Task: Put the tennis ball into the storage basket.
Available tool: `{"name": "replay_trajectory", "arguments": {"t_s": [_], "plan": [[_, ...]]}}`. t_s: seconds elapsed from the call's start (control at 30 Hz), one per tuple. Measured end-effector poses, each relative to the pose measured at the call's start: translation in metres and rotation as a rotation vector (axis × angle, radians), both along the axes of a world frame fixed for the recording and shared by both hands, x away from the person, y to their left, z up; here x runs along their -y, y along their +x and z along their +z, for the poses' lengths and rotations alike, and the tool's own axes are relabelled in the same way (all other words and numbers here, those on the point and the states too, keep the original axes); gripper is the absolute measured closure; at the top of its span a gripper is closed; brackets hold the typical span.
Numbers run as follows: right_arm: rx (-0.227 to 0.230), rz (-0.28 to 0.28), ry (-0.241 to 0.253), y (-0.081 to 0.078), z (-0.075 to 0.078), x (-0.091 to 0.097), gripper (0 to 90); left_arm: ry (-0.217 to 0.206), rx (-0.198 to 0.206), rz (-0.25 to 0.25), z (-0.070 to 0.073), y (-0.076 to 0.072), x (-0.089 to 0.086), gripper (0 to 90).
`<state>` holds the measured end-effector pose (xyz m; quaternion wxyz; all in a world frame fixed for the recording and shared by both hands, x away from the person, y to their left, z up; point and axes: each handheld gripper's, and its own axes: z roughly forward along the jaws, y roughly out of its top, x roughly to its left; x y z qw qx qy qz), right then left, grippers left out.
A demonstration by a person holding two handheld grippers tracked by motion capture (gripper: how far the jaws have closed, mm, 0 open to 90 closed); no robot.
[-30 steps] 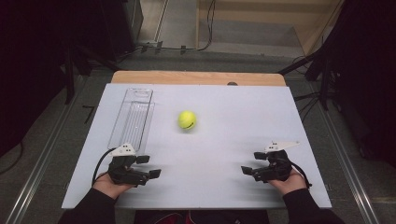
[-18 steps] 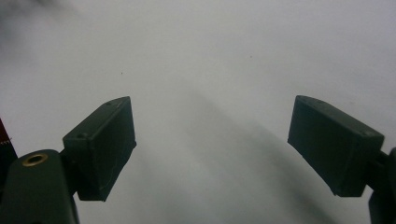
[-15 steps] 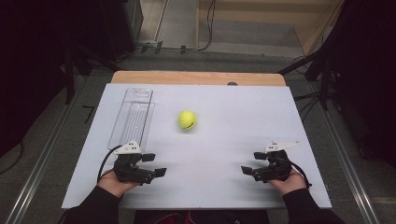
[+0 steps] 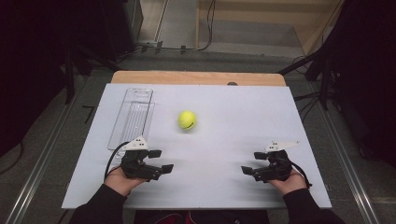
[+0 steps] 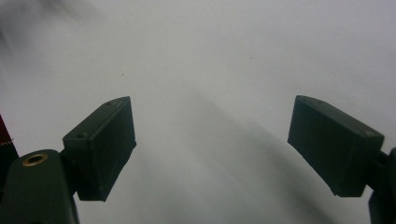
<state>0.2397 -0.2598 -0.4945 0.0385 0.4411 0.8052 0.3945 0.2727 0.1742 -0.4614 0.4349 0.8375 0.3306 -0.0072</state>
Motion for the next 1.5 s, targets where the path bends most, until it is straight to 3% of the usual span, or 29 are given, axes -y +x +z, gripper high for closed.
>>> {"name": "replay_trajectory", "arguments": {"t_s": [0.23,0.5,0.6,0.63,0.67,1.1,1.5], "plan": [[-0.002,-0.004,0.004,0.000,0.000,0.000,13.1,-0.004,-0.006,0.000,0.002,0.005,0.008,19.9],[0.000,-0.006,0.005,0.000,0.000,0.000,13.2,0.019,-0.014,-0.006,0.005,0.011,0.018,19.8],[0.001,-0.005,0.006,0.000,0.000,0.001,13.2,-0.007,-0.032,-0.004,0.006,0.016,0.021,9.5],[0.001,-0.005,0.006,0.000,0.000,0.001,13.2,-0.017,-0.051,-0.007,0.006,0.018,0.022,1.2],[0.000,-0.007,0.007,0.000,0.000,0.000,13.2,-0.023,-0.051,-0.005,0.007,0.020,0.022,0.0],[0.002,-0.005,0.010,0.001,0.000,0.001,13.2,0.006,-0.020,0.030,0.013,0.035,0.029,0.0],[0.003,-0.004,0.016,0.001,0.001,0.001,13.2,0.027,-0.016,0.050,0.015,0.053,0.038,0.0]]}}
